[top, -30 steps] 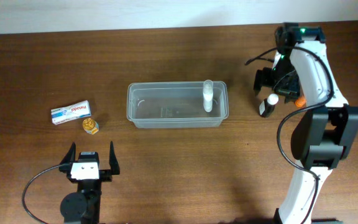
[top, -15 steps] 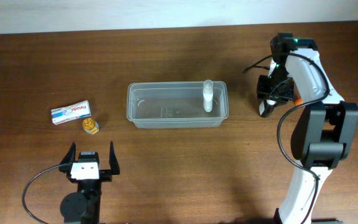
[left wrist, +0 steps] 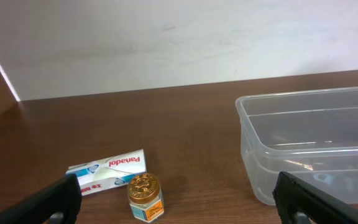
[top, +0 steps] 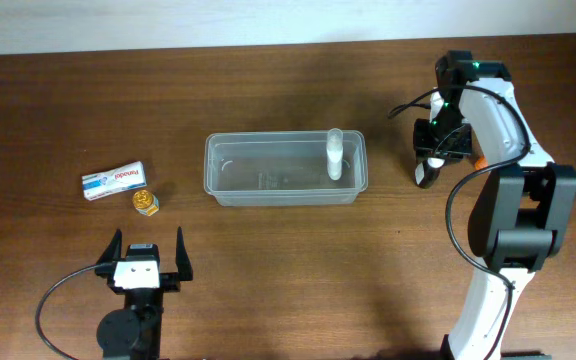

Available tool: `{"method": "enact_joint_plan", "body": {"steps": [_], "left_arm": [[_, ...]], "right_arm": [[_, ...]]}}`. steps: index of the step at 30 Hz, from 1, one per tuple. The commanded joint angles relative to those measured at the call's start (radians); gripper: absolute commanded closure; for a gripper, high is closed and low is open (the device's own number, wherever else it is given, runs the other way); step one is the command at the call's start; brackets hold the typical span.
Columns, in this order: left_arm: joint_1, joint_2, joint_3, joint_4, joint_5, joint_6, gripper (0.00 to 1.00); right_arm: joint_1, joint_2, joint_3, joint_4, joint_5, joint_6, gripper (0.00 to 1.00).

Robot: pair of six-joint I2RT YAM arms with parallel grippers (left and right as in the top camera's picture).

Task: Pack container
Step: 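Move the right gripper to the dark brown bottle and grasp it, then lift the brown bottle and carry it over the container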

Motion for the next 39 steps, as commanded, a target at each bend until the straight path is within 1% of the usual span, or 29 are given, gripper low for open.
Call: {"method": "enact_joint_plan", "body": {"steps": [1,7,8,10,16,23,28,32,33,39], "left_arm": [[-0.004,-0.008,-0.003,-0.005,0.001,0.016,0.01],[-0.004,-0.008,-0.003,-0.005,0.001,0.016,0.01],[-0.004,-0.008,-0.003,-0.005,0.001,0.016,0.01],[-0.004,-0.008,-0.003,-0.005,0.001,0.016,0.01],[-0.004,-0.008,-0.003,-0.005,0.001,0.016,0.01],[-0.004,-0.008,-0.003,-0.005,0.001,0.016,0.01],[-0.004,-0.008,-0.003,-0.005,0.001,0.016,0.01],[-0.004,-0.008,-0.003,-0.005,0.001,0.016,0.01],[-0.004,-0.008,-0.003,-0.005,0.001,0.016,0.01],[-0.004,-0.008,-0.003,-0.005,0.001,0.016,0.01]], "right_arm": [[0.003,-0.015,-0.027,0.013,-0.009,-0.052,0.61],[0.003,-0.015,-0.083,0.050,-0.010,-0.051,0.62],[0.003,-0.015,-0.088,0.053,-0.010,-0.051,0.63],[0.003,-0.015,-0.089,0.053,-0.010,-0.051,0.69],[0.002,-0.015,-0.089,0.053,-0.010,-0.051,0.79],[0.003,-0.019,-0.058,0.024,-0.010,-0.051,0.81],[0.003,-0.023,0.070,-0.080,-0.018,-0.051,0.81],[0.003,-0.023,0.236,-0.195,-0.069,-0.051,0.82],[0.003,-0.023,0.301,-0.238,-0.103,-0.051,0.82],[0.016,-0.023,0.541,-0.357,-0.306,-0.070,0.81]]}}
